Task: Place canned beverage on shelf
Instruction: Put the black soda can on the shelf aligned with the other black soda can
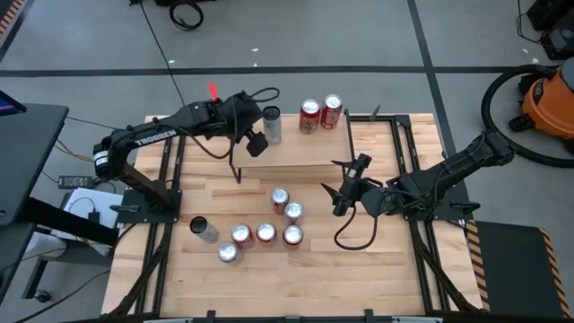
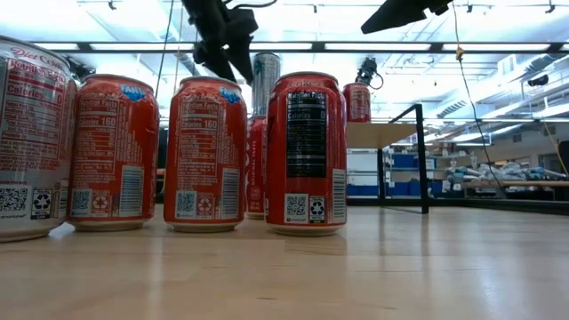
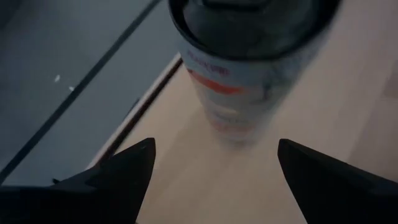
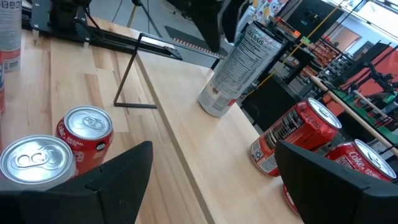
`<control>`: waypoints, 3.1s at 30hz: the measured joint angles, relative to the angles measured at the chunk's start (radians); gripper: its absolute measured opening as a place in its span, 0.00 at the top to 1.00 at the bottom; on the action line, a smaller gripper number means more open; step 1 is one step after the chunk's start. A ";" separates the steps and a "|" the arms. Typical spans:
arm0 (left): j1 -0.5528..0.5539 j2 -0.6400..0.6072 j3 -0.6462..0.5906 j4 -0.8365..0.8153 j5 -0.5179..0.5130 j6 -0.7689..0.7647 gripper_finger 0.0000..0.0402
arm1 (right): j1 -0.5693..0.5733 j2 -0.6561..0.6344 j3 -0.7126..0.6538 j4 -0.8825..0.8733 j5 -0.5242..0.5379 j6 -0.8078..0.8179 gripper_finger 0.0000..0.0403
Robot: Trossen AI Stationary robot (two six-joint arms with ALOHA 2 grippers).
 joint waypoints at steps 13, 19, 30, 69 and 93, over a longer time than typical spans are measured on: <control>0.008 0.001 -0.057 0.095 -0.007 0.067 0.15 | 0.000 0.000 0.000 0.001 0.000 -0.002 0.14; 0.008 0.001 -0.057 0.104 -0.005 0.076 0.27 | 0.000 0.000 0.000 0.001 0.000 -0.002 0.14; 0.014 0.002 -0.057 0.127 -0.012 0.143 0.41 | 0.000 0.000 0.000 0.001 0.000 -0.002 0.14; 0.130 0.002 -0.057 0.311 -0.023 0.236 0.46 | 0.000 0.000 0.000 0.001 0.000 -0.002 0.14; 0.056 -0.006 -0.057 0.142 0.124 0.194 0.46 | 0.000 0.000 0.000 0.011 0.000 -0.007 0.14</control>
